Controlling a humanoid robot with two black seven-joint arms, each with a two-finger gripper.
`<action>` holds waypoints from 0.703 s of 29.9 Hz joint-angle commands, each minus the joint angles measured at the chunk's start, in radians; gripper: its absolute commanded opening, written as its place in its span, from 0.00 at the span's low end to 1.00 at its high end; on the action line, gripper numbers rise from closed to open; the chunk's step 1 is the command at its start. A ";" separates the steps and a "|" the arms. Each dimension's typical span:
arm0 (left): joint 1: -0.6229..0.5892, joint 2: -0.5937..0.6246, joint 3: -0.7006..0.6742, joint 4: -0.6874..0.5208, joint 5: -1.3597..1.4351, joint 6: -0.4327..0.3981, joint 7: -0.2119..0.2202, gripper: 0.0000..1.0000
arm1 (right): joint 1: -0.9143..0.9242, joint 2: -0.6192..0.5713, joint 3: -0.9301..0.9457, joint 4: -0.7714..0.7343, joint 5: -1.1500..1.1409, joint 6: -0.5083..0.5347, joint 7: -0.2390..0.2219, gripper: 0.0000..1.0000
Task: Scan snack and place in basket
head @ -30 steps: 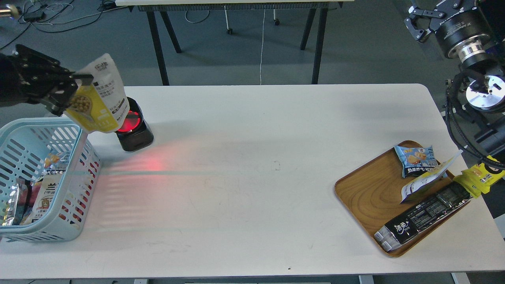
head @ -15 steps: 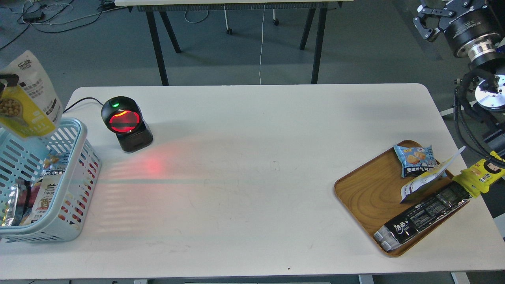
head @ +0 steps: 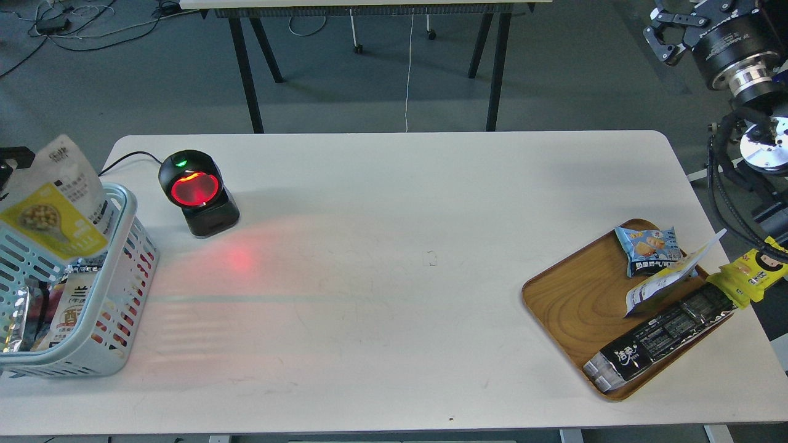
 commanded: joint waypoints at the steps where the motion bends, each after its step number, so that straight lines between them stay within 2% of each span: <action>1: 0.000 -0.004 -0.001 0.008 -0.029 -0.002 0.000 0.48 | 0.001 0.001 -0.001 0.000 0.000 0.000 0.001 0.99; 2: 0.001 -0.006 -0.001 0.011 -0.071 -0.002 0.000 0.63 | 0.001 0.001 -0.001 0.002 0.000 0.000 0.001 0.99; 3: 0.001 -0.004 -0.001 0.015 -0.134 -0.003 0.000 0.74 | 0.001 -0.001 -0.001 0.002 0.000 0.000 0.001 0.99; 8: -0.002 -0.016 -0.007 0.038 -0.418 -0.012 0.000 0.94 | 0.001 -0.006 -0.001 0.002 0.000 0.000 -0.001 0.99; 11: -0.008 -0.059 -0.012 0.060 -0.516 -0.012 0.000 0.94 | 0.001 -0.016 0.000 0.000 0.000 0.000 0.001 0.99; 14: -0.031 -0.173 -0.023 0.107 -0.650 -0.017 0.000 0.95 | 0.003 -0.024 0.002 0.000 0.000 0.000 0.002 0.99; 16: -0.048 -0.231 -0.033 0.156 -0.754 -0.023 0.000 1.00 | 0.004 -0.024 0.002 0.000 0.000 -0.002 0.002 0.99; 21: -0.059 -0.409 -0.064 0.277 -1.001 -0.031 0.000 1.00 | 0.014 -0.045 0.011 -0.002 0.000 -0.002 0.001 0.99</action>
